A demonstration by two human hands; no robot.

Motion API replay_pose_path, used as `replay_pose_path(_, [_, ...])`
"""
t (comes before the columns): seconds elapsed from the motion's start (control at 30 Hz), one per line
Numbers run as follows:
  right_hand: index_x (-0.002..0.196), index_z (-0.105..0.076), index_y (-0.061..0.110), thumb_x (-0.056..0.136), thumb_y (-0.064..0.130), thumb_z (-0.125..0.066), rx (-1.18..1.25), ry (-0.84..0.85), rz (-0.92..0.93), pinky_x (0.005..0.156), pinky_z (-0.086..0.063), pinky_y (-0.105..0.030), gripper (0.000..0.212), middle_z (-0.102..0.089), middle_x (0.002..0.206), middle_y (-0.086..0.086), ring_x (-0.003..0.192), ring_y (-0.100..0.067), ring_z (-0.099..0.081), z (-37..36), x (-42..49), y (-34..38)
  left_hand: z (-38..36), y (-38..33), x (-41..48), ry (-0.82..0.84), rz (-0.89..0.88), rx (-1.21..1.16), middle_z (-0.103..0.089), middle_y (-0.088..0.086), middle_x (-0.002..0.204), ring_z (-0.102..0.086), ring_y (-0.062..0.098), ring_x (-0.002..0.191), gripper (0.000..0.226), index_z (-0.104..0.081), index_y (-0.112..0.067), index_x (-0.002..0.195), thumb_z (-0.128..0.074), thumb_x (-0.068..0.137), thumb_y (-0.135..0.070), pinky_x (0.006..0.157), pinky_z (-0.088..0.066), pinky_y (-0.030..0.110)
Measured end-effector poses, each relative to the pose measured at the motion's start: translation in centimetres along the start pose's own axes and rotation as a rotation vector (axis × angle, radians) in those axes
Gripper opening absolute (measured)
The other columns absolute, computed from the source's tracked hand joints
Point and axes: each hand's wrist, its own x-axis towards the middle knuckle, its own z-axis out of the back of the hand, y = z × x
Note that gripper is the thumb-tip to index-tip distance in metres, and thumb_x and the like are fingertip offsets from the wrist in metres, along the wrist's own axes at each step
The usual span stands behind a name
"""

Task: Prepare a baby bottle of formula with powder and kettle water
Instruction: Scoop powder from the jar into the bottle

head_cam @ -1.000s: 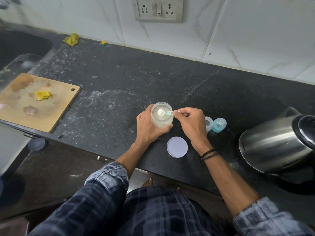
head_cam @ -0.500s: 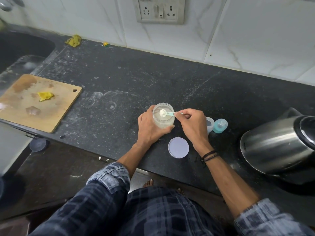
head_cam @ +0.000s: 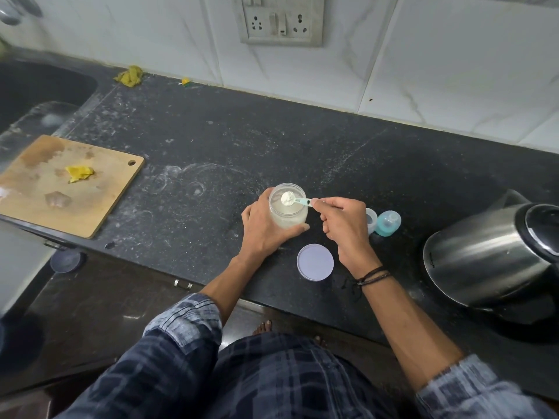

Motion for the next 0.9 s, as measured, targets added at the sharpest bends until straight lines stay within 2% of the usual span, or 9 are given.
replay_pose_path(0.13, [0.093,-0.075,0.001,0.090,0.017,-0.076,0.091,0.011,-0.057,0.040,-0.031,-0.020,0.016,-0.053,0.065,-0.004,0.049,-0.011,-0.043,0.3,-0.2,0.3,0.5,0.1,0.0,0.077,0.039,-0.052,-0.044,-0.041,0.116,-0.042,-0.009,0.116,0.101,-0.041,-0.041,0.135,-0.089,0.049,-0.061,0.106,-0.022,0.030])
replay_pose_path(0.27, [0.088,-0.074,0.005,0.091,0.015,-0.076,0.159,0.023,-0.091,0.037,-0.028,-0.018,0.010,-0.053,0.063,-0.002,0.045,-0.008,-0.041,0.7,-0.5,0.6,1.2,0.8,-0.2,0.144,0.063,-0.152,-0.044,-0.022,0.148,-0.033,0.000,0.139,0.134,-0.019,-0.030,0.156,-0.083,0.045,-0.069,0.114,-0.011,0.031])
replay_pose_path(0.33, [0.086,-0.074,0.007,0.090,0.015,-0.076,0.188,0.026,-0.103,0.037,-0.028,-0.017,0.010,-0.054,0.063,-0.001,0.045,-0.008,-0.041,1.2,-0.7,0.7,1.7,1.0,-0.3,0.113,0.081,-0.214,-0.037,-0.017,0.157,-0.029,0.003,0.145,0.136,-0.013,-0.033,0.158,-0.083,0.047,-0.069,0.118,-0.011,0.037])
replay_pose_path(0.43, [0.086,-0.075,0.006,0.090,0.014,-0.077,0.248,0.020,-0.110,0.036,-0.025,-0.018,0.009,-0.053,0.062,0.000,0.045,-0.008,-0.040,2.5,-0.9,0.9,2.3,0.5,-0.5,0.000,0.026,-0.337,-0.035,-0.020,0.156,-0.029,0.006,0.146,0.111,-0.020,-0.040,0.155,-0.080,0.065,-0.067,0.122,-0.021,0.047])
replay_pose_path(0.5, [0.084,-0.074,0.005,0.090,0.012,-0.076,0.288,-0.008,-0.100,0.035,-0.023,-0.018,0.010,-0.052,0.058,0.001,0.043,-0.008,-0.038,3.7,-1.0,1.0,2.5,-0.6,-0.9,-0.086,-0.048,-0.394,-0.040,-0.017,0.152,-0.033,0.011,0.144,0.089,-0.030,-0.035,0.153,-0.076,0.079,-0.055,0.119,-0.029,0.044])
replay_pose_path(0.6, [0.079,-0.072,0.002,0.090,0.012,-0.076,0.323,-0.065,-0.056,0.035,-0.020,-0.018,0.015,-0.049,0.057,-0.003,0.042,-0.009,-0.036,6.1,-0.9,0.8,2.3,-2.8,-1.7,-0.153,-0.161,-0.398,-0.047,-0.012,0.144,-0.041,0.018,0.137,0.071,-0.043,-0.023,0.145,-0.076,0.083,-0.029,0.110,-0.039,0.038])
replay_pose_path(0.67, [0.080,-0.073,0.003,0.089,0.012,-0.076,0.341,-0.110,-0.036,0.035,-0.019,-0.018,0.014,-0.050,0.060,-0.002,0.042,-0.009,-0.035,7.7,-0.9,0.4,1.6,-4.3,-2.2,-0.140,-0.239,-0.367,-0.050,-0.010,0.141,-0.045,0.019,0.131,0.065,-0.048,-0.019,0.141,-0.075,0.082,-0.019,0.106,-0.042,0.038])
replay_pose_path(0.77, [0.079,-0.073,0.006,0.089,0.012,-0.076,0.355,-0.171,-0.036,0.035,-0.017,-0.018,0.012,-0.051,0.061,0.000,0.042,-0.008,-0.034,9.8,-0.9,-0.3,0.2,-6.2,-2.6,-0.072,-0.297,-0.348,-0.054,-0.005,0.137,-0.047,0.012,0.127,0.062,-0.051,-0.018,0.138,-0.077,0.081,-0.010,0.103,-0.042,0.030])
replay_pose_path(0.9, [0.084,-0.076,0.009,0.089,0.016,-0.077,0.340,-0.231,-0.061,0.034,-0.020,-0.016,0.009,-0.053,0.061,0.003,0.045,-0.007,-0.035,11.6,-1.2,-1.4,-1.8,-8.3,-2.8,0.050,-0.344,-0.378,-0.053,-0.004,0.137,-0.050,0.015,0.128,0.064,-0.049,-0.020,0.140,-0.078,0.082,-0.014,0.101,-0.045,0.029])
